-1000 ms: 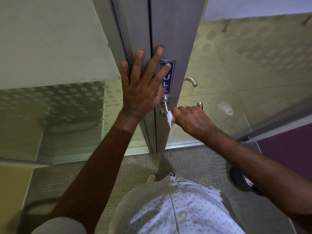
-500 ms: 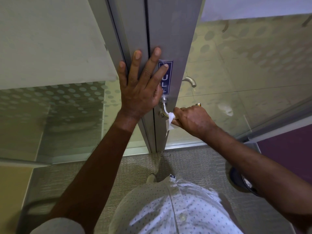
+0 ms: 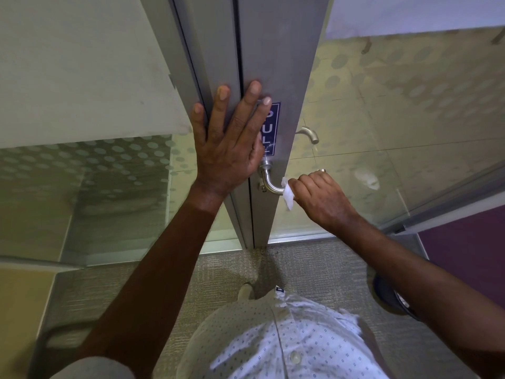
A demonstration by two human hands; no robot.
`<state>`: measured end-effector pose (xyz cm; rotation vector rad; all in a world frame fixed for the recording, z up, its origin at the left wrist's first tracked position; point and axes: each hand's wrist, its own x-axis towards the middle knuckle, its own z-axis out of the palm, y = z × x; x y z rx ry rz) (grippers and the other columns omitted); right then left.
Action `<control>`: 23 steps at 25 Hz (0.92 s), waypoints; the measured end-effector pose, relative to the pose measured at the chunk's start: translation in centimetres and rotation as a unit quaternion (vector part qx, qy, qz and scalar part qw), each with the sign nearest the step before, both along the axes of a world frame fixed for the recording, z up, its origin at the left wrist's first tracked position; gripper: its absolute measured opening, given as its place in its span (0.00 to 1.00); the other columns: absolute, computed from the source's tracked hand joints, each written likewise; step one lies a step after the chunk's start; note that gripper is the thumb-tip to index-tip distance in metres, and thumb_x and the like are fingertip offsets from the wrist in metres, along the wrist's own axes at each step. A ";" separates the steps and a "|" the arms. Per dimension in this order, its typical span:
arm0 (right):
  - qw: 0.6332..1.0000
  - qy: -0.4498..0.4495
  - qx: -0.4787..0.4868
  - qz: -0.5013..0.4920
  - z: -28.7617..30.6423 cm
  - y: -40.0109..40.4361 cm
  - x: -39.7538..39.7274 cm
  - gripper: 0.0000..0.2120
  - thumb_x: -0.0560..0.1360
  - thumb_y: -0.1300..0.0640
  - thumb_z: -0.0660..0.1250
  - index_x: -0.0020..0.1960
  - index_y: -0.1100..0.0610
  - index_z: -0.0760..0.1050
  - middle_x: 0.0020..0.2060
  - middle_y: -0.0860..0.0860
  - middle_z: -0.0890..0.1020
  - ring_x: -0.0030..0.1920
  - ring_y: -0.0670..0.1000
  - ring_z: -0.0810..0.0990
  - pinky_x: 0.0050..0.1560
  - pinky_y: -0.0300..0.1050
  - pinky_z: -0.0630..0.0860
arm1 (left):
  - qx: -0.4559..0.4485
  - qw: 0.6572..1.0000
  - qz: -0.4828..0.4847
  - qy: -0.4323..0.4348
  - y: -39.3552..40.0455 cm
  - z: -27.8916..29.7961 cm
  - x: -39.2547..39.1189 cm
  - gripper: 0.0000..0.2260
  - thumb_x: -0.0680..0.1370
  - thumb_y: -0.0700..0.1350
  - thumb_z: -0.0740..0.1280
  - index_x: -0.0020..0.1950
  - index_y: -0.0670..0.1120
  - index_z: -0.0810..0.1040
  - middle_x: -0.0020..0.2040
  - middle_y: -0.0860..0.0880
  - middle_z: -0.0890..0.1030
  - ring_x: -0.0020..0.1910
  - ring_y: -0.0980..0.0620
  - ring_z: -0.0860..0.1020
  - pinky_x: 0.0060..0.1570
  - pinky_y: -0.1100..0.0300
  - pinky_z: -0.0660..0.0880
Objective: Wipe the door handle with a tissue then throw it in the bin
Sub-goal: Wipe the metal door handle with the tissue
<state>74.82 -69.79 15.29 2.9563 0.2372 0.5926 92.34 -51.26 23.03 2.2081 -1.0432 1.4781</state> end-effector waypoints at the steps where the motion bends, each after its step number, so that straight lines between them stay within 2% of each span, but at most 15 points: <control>1: 1.000 0.017 0.001 0.003 0.7 0.1 0.5 0.10 0.83 0.53 0.61 0.56 0.59 0.74 0.42 0.56 0.81 0.41 0.59 0.79 0.49 0.53 0.73 | 0.003 1.000 0.006 0.001 0.0 0.1 0.0 0.26 0.85 0.52 0.65 0.82 0.51 0.64 0.80 0.49 0.66 0.86 0.48 0.35 0.84 0.43 0.34; 4: 0.996 0.090 -0.009 0.006 1.9 0.1 1.6 0.16 0.80 0.44 0.64 0.51 0.58 0.75 0.36 0.54 0.83 0.33 0.57 0.81 0.41 0.49 0.74 | 0.006 1.000 0.014 0.005 0.1 0.1 -0.1 0.25 0.86 0.54 0.63 0.82 0.51 0.65 0.80 0.49 0.65 0.86 0.49 0.34 0.83 0.43 0.33; 7: 0.997 0.067 0.004 0.029 1.5 -0.1 1.0 0.13 0.82 0.48 0.65 0.55 0.59 0.74 0.41 0.56 0.83 0.37 0.58 0.80 0.45 0.52 0.74 | 0.007 1.000 0.018 0.006 0.1 0.1 -0.1 0.24 0.87 0.54 0.62 0.82 0.51 0.64 0.80 0.49 0.66 0.86 0.49 0.34 0.83 0.43 0.33; 9: 0.999 0.016 0.009 0.048 0.8 -0.9 0.1 0.09 0.82 0.56 0.64 0.60 0.60 0.73 0.45 0.57 0.81 0.43 0.59 0.78 0.54 0.55 0.74 | 0.009 1.000 0.023 0.001 0.1 0.0 0.0 0.25 0.86 0.54 0.63 0.83 0.51 0.64 0.80 0.49 0.66 0.86 0.48 0.35 0.83 0.43 0.33; 12: 0.998 -0.021 -0.004 0.053 -0.5 -2.9 -0.6 0.14 0.80 0.67 0.61 0.65 0.63 0.72 0.47 0.60 0.80 0.49 0.61 0.78 0.74 0.57 0.67 | 0.008 1.000 0.022 -0.002 0.1 -0.1 0.1 0.26 0.86 0.54 0.64 0.83 0.52 0.63 0.81 0.50 0.65 0.86 0.48 0.35 0.84 0.43 0.33; 14: 0.998 -0.029 -0.009 0.060 -0.8 -3.5 -0.5 0.13 0.80 0.70 0.61 0.63 0.63 0.72 0.46 0.60 0.80 0.48 0.61 0.78 0.78 0.57 0.63 | 0.007 1.000 0.021 -0.001 0.0 -0.2 0.1 0.27 0.85 0.54 0.64 0.83 0.52 0.63 0.81 0.50 0.65 0.86 0.48 0.36 0.84 0.43 0.33; 15: 0.997 -0.036 -0.013 0.068 -0.8 -3.6 -0.2 0.11 0.81 0.69 0.61 0.61 0.62 0.72 0.44 0.59 0.79 0.46 0.60 0.78 0.77 0.57 0.65 | 0.007 1.000 0.021 -0.001 0.1 -0.2 0.1 0.27 0.85 0.54 0.64 0.83 0.52 0.63 0.81 0.50 0.65 0.86 0.48 0.36 0.84 0.42 0.34; 17: 0.994 -0.047 -0.023 0.095 -0.2 -3.8 0.6 0.03 0.84 0.60 0.62 0.54 0.60 0.73 0.40 0.56 0.78 0.42 0.58 0.77 0.70 0.56 0.71 | 0.007 1.000 0.022 -0.003 0.0 -0.2 0.2 0.27 0.85 0.54 0.64 0.84 0.52 0.63 0.81 0.49 0.65 0.86 0.48 0.36 0.84 0.42 0.34; 20: 0.994 -0.020 -0.013 0.106 0.7 -4.1 1.8 0.13 0.83 0.48 0.63 0.46 0.57 0.74 0.34 0.54 0.79 0.35 0.57 0.76 0.57 0.52 0.74 | 0.007 1.000 0.020 -0.004 0.0 -0.2 0.2 0.27 0.86 0.54 0.64 0.84 0.52 0.62 0.81 0.50 0.66 0.86 0.48 0.36 0.84 0.43 0.34; 23: 0.992 -0.035 -0.001 0.120 0.5 -4.2 2.0 0.11 0.80 0.51 0.68 0.45 0.58 0.75 0.33 0.54 0.77 0.35 0.57 0.75 0.55 0.52 0.74 | 0.008 1.000 0.023 -0.004 0.1 -0.3 0.1 0.27 0.85 0.53 0.64 0.84 0.52 0.63 0.81 0.50 0.66 0.86 0.48 0.36 0.84 0.43 0.34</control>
